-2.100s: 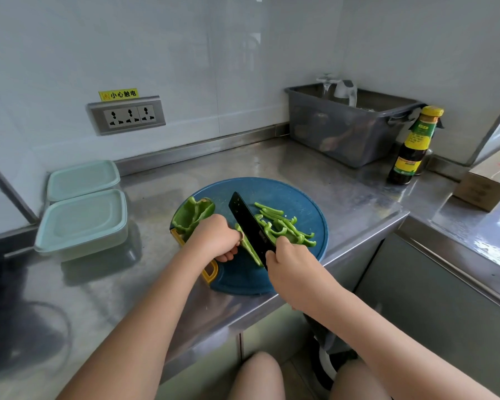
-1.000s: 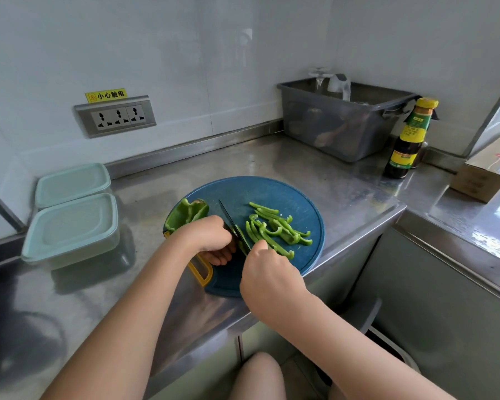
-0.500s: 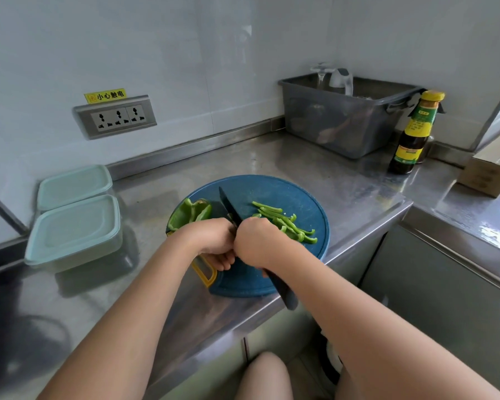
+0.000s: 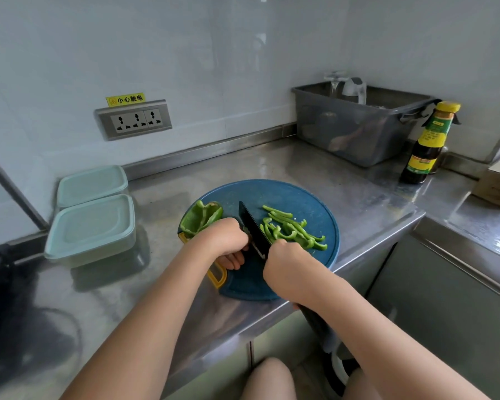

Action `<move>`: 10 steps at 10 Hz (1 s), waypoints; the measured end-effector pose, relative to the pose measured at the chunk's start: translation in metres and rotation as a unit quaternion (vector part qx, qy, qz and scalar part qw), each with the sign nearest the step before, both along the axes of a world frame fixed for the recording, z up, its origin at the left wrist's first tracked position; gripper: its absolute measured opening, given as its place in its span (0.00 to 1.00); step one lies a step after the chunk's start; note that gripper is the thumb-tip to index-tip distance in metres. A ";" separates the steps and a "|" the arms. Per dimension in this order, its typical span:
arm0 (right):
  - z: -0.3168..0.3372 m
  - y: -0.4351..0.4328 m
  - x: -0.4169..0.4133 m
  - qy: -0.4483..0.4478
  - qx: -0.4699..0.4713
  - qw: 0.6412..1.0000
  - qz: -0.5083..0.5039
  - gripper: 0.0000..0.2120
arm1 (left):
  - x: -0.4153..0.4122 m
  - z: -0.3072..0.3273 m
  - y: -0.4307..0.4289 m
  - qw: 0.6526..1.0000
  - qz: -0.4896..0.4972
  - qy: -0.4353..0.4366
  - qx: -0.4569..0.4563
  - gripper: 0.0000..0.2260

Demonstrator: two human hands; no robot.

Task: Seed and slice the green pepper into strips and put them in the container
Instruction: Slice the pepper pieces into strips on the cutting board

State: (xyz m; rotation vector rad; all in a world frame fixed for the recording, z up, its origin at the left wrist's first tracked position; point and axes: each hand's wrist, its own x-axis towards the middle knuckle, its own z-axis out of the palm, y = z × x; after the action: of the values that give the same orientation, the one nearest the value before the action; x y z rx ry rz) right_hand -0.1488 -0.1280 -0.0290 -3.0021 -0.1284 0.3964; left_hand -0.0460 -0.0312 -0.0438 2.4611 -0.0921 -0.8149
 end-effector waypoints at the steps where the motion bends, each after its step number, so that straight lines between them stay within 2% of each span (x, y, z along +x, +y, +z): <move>1: -0.004 -0.002 -0.010 0.039 -0.095 0.993 0.053 0.05 | 0.002 0.000 0.001 1.000 -0.004 0.001 0.003 0.11; 2: 0.000 0.000 -0.011 0.052 -0.060 0.997 0.001 0.06 | 0.000 0.002 0.002 1.000 -0.021 -0.004 -0.009 0.11; 3: 0.001 0.002 -0.006 0.022 0.023 0.999 -0.041 0.08 | -0.001 0.002 0.003 0.999 -0.036 -0.013 -0.017 0.12; 4: 0.002 0.002 0.007 -0.033 0.173 0.972 -0.154 0.11 | -0.002 0.002 0.005 0.999 -0.039 -0.017 -0.027 0.12; 5: 0.005 0.001 0.016 -0.028 0.201 0.968 -0.146 0.11 | -0.001 0.001 0.006 0.998 -0.037 -0.023 -0.041 0.12; 7: 0.000 -0.008 -0.002 0.006 0.186 0.970 -0.156 0.15 | 0.000 0.003 0.005 0.999 -0.028 -0.011 -0.027 0.11; 8: -0.002 -0.015 -0.015 0.020 0.202 0.962 -0.181 0.07 | 0.001 0.004 0.005 0.999 -0.022 -0.001 -0.036 0.12; 10: 0.010 -0.031 -0.015 0.000 0.241 0.946 -0.216 0.13 | -0.002 0.004 0.012 0.997 -0.014 -0.017 -0.073 0.12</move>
State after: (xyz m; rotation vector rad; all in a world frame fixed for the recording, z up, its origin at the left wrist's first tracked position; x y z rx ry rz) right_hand -0.1641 -0.1591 -0.0186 -2.4502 0.3752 0.2677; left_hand -0.0477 -0.0195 -0.0396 2.3415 -0.1911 -0.7521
